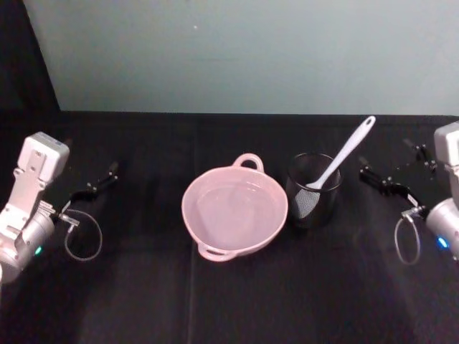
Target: Use the one hand to pick up the spoon and stir the clear water in the bowl.
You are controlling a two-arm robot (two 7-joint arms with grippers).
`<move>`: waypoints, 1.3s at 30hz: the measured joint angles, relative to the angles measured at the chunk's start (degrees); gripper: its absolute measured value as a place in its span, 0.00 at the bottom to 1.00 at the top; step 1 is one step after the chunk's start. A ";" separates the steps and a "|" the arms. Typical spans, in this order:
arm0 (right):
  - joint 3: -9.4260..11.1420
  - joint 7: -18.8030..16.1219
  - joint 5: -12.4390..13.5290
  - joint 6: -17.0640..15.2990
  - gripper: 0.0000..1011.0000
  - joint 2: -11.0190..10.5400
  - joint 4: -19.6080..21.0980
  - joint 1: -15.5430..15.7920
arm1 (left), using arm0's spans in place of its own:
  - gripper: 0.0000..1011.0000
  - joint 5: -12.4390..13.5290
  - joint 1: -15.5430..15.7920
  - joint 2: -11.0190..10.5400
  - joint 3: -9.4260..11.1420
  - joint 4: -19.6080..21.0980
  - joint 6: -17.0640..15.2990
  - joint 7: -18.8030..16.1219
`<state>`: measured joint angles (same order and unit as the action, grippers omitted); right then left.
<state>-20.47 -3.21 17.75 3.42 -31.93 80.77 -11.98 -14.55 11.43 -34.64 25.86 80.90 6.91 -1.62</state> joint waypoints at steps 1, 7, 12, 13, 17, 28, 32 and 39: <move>-0.15 -0.01 -0.49 0.71 0.99 0.39 -0.80 -0.41 | 1.00 0.00 0.00 0.00 0.00 0.00 0.00 0.00; -0.64 -0.18 -2.31 3.56 0.99 2.89 -5.55 -2.47 | 1.00 0.00 0.00 0.00 0.00 0.00 0.00 0.00; -0.64 -0.73 -3.11 3.87 0.99 4.37 -8.28 -3.74 | 1.00 0.00 0.00 0.00 0.00 0.00 0.00 0.00; -0.64 -0.78 -3.11 3.87 0.99 4.35 -8.25 -3.74 | 1.00 0.00 0.00 0.00 0.00 0.00 0.00 0.00; -0.64 -0.79 -3.08 3.87 0.99 4.28 -8.06 -3.66 | 1.00 0.00 0.00 0.00 0.00 0.00 0.00 0.00; -0.64 -0.79 -2.89 3.91 0.99 4.10 -7.74 -3.51 | 1.00 0.00 0.00 0.00 0.00 0.00 0.00 0.00; -0.64 -0.78 -2.86 3.91 0.99 4.07 -7.68 -3.49 | 1.00 0.00 0.00 0.00 0.00 0.00 0.00 0.00; -0.64 -0.77 -2.81 3.91 0.99 4.04 -7.61 -3.45 | 1.00 0.00 0.00 0.00 0.00 0.00 0.00 0.00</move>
<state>-21.11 -3.98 14.94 7.33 -27.89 73.16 -15.43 -14.55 11.43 -34.65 25.86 80.90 6.91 -1.62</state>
